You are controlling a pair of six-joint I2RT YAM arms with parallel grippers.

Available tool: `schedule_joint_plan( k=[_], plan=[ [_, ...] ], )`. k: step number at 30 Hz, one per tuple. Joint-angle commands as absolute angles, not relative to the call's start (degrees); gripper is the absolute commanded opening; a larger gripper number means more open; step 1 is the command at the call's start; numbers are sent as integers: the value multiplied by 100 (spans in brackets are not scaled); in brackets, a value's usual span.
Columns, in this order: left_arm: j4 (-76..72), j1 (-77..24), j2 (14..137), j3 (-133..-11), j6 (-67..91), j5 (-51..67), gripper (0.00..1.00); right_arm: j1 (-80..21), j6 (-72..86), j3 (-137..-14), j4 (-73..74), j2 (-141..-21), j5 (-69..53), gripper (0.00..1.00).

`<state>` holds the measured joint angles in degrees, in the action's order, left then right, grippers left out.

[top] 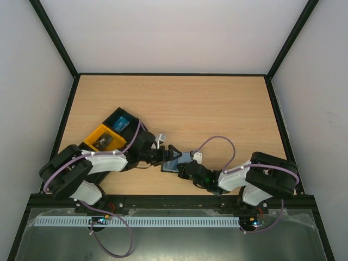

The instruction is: Take the credit cards out of the card holder

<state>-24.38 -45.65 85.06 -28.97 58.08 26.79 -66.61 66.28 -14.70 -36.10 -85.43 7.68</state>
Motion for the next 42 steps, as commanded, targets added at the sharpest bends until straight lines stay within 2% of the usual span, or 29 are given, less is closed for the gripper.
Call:
schedule_joint_plan(
  k=[1,8,18,21,24,31,42],
  plan=[
    [-2021,-4581,8013,-3037,5680,2460,100,-6662,6718,-1202,-3162,-8483,916,2],
    [-1627,-4411,7904,-3031,5454,2367,100,-6662,6758,-1191,-2945,-8246,1007,3],
    [-1993,-4287,7877,-2685,5616,2630,100,-6670,6868,-1751,-2502,-8529,991,17],
    [-1961,-4276,7882,-2649,5583,2589,100,-6678,6870,-1804,-2536,-8641,949,18],
    [-1953,-4272,7897,-2627,5570,2588,100,-6680,6830,-1858,-2418,-8766,929,17],
    [-2032,-4264,7895,-2664,5611,2628,100,-6689,6888,-1750,-2106,-8789,1160,3],
    [-2174,-4181,8183,-2881,5540,2807,100,-6707,6898,-1595,-2350,-8983,1121,2]
  ],
)
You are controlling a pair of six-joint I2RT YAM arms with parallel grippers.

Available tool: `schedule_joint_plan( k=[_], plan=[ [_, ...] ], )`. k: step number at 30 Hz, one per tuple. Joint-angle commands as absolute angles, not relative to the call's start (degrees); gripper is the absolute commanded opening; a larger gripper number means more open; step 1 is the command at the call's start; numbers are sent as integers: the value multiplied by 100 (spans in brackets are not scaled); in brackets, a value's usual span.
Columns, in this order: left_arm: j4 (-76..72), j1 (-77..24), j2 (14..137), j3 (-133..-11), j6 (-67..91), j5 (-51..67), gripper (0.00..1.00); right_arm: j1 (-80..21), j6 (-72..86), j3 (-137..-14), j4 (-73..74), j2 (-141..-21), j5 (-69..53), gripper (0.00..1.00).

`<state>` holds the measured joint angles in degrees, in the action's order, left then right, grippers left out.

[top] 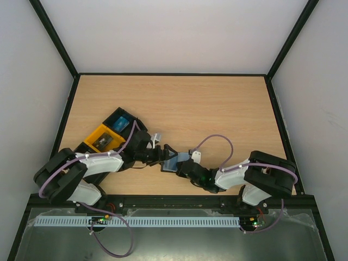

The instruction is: Take the credit cards out of the card holder

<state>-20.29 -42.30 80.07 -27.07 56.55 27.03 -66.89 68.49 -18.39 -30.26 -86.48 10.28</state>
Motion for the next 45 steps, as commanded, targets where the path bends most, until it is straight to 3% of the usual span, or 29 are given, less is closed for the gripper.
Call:
schedule_joint_plan(
  k=[1,34,45],
  plan=[
    [-2156,-4179,8243,-2912,5503,2781,100,-6706,6895,-1596,-2370,-8982,1121,2],
    [-1815,-4282,8796,-3237,5019,2220,100,-6776,6935,-1516,-2597,-8992,1148,2],
    [-1471,-4377,8177,-3236,5212,1929,100,-6776,6978,-1445,-2578,-8873,1190,2]
  ],
)
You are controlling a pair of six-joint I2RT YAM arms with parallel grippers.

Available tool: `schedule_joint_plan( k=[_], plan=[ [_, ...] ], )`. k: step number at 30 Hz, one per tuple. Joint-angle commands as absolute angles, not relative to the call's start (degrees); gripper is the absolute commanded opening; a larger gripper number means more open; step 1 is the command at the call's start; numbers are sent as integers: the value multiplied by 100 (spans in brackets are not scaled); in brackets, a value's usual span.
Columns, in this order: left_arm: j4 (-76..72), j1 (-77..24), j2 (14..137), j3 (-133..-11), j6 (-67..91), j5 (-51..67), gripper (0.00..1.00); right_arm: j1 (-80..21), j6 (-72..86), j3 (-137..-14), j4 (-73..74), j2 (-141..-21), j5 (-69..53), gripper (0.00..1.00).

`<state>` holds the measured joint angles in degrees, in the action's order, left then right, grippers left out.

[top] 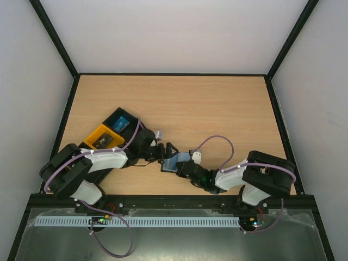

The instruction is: Take the credit cards out of the card holder

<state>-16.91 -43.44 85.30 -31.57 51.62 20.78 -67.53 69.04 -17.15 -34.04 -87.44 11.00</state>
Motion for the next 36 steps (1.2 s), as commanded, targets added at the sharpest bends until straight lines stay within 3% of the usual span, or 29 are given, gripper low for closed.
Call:
schedule_joint_plan(
  k=[1,19,36],
  plan=[
    [-1507,-4375,8117,-3242,5236,1953,100,-6776,6979,-1444,-2573,-8861,1208,2],
    [-1953,-4439,8759,-3286,5103,2081,100,-6785,6996,-1361,-2654,-8772,1153,2],
    [-2027,-4607,8644,-3327,5276,2320,100,-6785,6979,-1354,-2725,-8833,1161,2]
  ],
)
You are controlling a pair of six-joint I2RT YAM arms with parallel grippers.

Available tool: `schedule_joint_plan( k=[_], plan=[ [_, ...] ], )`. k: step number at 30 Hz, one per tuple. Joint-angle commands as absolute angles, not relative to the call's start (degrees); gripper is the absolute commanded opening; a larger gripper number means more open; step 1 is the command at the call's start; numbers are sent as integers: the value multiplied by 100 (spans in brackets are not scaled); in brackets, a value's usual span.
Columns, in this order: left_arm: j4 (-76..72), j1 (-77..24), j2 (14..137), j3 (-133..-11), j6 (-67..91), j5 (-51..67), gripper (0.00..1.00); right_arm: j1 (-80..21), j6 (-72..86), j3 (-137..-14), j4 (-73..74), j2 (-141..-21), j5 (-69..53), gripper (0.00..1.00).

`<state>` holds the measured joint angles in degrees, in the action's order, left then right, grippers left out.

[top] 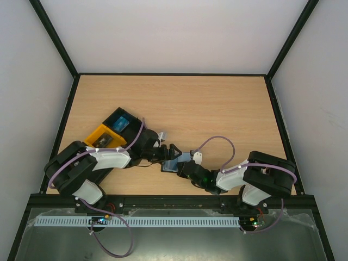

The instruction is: Take the credit cards out of the card holder

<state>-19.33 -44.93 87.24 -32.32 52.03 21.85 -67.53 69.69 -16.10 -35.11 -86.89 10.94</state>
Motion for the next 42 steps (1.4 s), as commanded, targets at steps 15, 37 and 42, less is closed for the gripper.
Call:
schedule_joint_plan(
  k=[15,37,42],
  plan=[
    [-2412,-4783,8364,-3280,5798,2630,100,-6785,6825,-1158,-2568,-7639,1402,21],
    [-2322,-5123,8611,-3528,5932,2201,99,-6786,6902,-764,-352,-4035,2158,24],
    [-2139,-4984,8568,-3358,5860,2101,95,-6785,6740,-847,-568,-4382,2061,26]
  ],
)
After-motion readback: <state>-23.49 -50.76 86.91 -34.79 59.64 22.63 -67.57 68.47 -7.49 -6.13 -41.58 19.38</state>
